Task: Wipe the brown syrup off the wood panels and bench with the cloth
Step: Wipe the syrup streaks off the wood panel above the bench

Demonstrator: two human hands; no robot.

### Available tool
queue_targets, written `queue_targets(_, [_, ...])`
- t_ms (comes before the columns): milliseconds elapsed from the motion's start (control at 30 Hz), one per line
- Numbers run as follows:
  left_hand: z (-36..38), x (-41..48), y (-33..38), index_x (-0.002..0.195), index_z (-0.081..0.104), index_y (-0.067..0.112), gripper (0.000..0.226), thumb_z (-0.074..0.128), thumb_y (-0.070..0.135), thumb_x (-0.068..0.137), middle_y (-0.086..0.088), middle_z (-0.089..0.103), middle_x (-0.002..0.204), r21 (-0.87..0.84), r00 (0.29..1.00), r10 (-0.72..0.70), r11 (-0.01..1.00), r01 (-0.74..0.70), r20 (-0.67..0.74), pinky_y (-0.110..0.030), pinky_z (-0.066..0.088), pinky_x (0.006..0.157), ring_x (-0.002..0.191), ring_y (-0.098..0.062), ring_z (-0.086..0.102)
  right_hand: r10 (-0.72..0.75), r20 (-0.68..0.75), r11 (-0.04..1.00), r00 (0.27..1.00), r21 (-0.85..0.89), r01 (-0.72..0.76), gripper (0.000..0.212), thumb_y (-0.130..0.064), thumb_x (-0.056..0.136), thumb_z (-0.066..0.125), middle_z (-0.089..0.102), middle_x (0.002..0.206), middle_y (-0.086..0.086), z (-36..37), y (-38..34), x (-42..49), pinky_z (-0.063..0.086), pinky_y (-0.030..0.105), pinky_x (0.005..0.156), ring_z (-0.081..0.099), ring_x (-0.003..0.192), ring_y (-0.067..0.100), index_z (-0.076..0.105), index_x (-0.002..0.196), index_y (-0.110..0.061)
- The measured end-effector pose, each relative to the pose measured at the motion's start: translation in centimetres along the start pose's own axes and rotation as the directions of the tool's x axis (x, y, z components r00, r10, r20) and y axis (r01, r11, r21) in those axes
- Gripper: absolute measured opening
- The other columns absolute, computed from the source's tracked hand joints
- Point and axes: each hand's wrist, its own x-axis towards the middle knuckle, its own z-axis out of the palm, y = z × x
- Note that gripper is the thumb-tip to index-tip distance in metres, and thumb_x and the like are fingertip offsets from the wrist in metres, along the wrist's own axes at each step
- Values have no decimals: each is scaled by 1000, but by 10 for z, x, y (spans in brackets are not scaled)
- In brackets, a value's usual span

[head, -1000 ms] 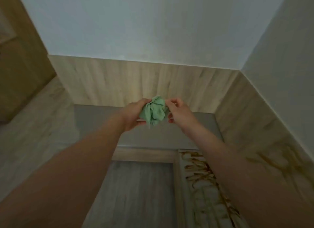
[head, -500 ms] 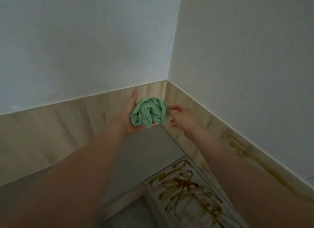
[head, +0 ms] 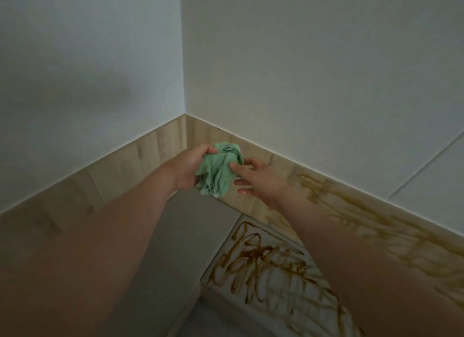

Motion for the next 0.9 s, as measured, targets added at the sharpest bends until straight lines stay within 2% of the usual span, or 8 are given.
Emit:
queue_targets(100, [17, 16, 8, 118, 70, 7, 32, 51, 22, 97, -15, 75, 111, 179, 998, 47, 983, -40, -35, -34, 55, 81, 95, -25, 71, -53, -149, 999, 987, -7, 53, 10, -27, 100, 66, 72, 101, 9, -22, 2, 5, 61, 34, 76, 70, 86, 18, 63, 98, -17])
queue_targets(267, [43, 53, 16, 94, 69, 6, 22, 52, 18, 92, -19, 65, 86, 302, 960, 213, 941, -151, -184, -40, 47, 72, 82, -29, 63, 65, -475, 991, 878, -71, -112, 13, -28, 99, 56, 63, 92, 6, -76, 22, 6, 57, 36, 69, 61, 79, 18, 61, 98, -16])
queue_targets(400, [72, 77, 25, 103, 73, 5, 23, 58, 21, 96, -21, 75, 104, 284, 966, 201, 947, -150, -160, -40, 55, 80, 96, -34, 73, 192, -434, 965, 880, -78, -249, 38, -28, 93, 62, 60, 112, 4, -112, 36, 8, 54, 39, 78, 59, 95, 18, 47, 127, -21])
queue_targets(500, [108, 95, 26, 104, 75, 11, 37, 58, 43, 102, -14, 77, 108, 255, 994, 94, 964, -76, -59, -35, 57, 83, 98, -28, 75, 145, -368, 987, 919, 120, -108, 33, -36, 100, 61, 64, 120, 8, -133, 35, 15, 59, 43, 93, 66, 102, 23, 53, 126, -17])
queue_targets(600, [149, 113, 26, 115, 73, 6, 61, 45, 58, 104, -16, 76, 113, 90, 993, -48, 995, 38, 106, -40, 56, 91, 103, -29, 74, 33, -178, 971, 984, 240, 11, 49, -51, 98, 64, 66, 124, 8, -152, 34, 22, 62, 40, 88, 71, 107, 25, 52, 134, -20])
queue_targets(700, [185, 141, 32, 117, 72, 5, 58, 45, 56, 105, -16, 77, 111, 205, 995, 95, 975, -91, -8, -48, 57, 99, 104, -30, 75, -41, -94, 949, 995, 307, 69, 50, -36, 97, 71, 70, 122, 10, -180, 40, 34, 61, 32, 80, 75, 101, 21, 51, 138, -16])
queue_targets(833, [211, 171, 30, 107, 74, 7, 54, 47, 54, 106, -12, 77, 102, 439, 930, 294, 881, -175, -219, -22, 58, 71, 87, -21, 74, -4, -136, 926, 991, 374, 55, 29, -27, 101, 67, 72, 119, 7, -229, 66, 52, 59, 36, 86, 71, 106, 24, 64, 126, -15])
queue_targets(900, [220, 181, 28, 108, 74, 8, 53, 48, 55, 105, -10, 78, 101, 414, 929, 305, 889, -198, -209, -27, 59, 78, 92, -24, 75, 116, -163, 924, 980, 379, -47, 19, -29, 100, 69, 68, 115, 3, -248, 83, 55, 56, 36, 87, 64, 105, 22, 68, 116, -19])
